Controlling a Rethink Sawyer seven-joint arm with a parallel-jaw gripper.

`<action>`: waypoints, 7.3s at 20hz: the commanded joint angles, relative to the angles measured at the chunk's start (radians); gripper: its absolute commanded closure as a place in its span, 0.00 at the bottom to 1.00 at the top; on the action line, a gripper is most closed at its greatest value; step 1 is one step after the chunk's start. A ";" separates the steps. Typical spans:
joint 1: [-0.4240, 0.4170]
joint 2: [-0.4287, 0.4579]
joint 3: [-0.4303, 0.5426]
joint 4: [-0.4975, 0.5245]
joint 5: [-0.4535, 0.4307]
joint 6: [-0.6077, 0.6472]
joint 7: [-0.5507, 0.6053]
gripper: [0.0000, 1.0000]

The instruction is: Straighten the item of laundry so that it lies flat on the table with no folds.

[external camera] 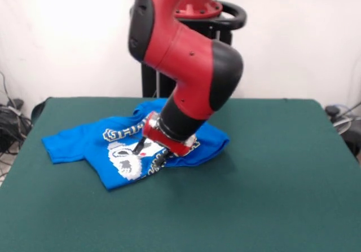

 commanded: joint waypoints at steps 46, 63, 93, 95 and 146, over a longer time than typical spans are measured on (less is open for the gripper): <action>-0.355 -0.229 0.626 0.410 0.034 -0.299 0.176 1.00; -0.348 -0.397 0.620 0.560 -0.004 -0.319 0.172 1.00; -0.418 -0.410 0.510 0.601 -0.157 -0.445 0.075 1.00; -0.433 -0.363 0.486 0.586 -0.193 -0.501 0.074 1.00; -0.418 -0.525 0.497 0.623 -0.206 -0.393 0.154 0.00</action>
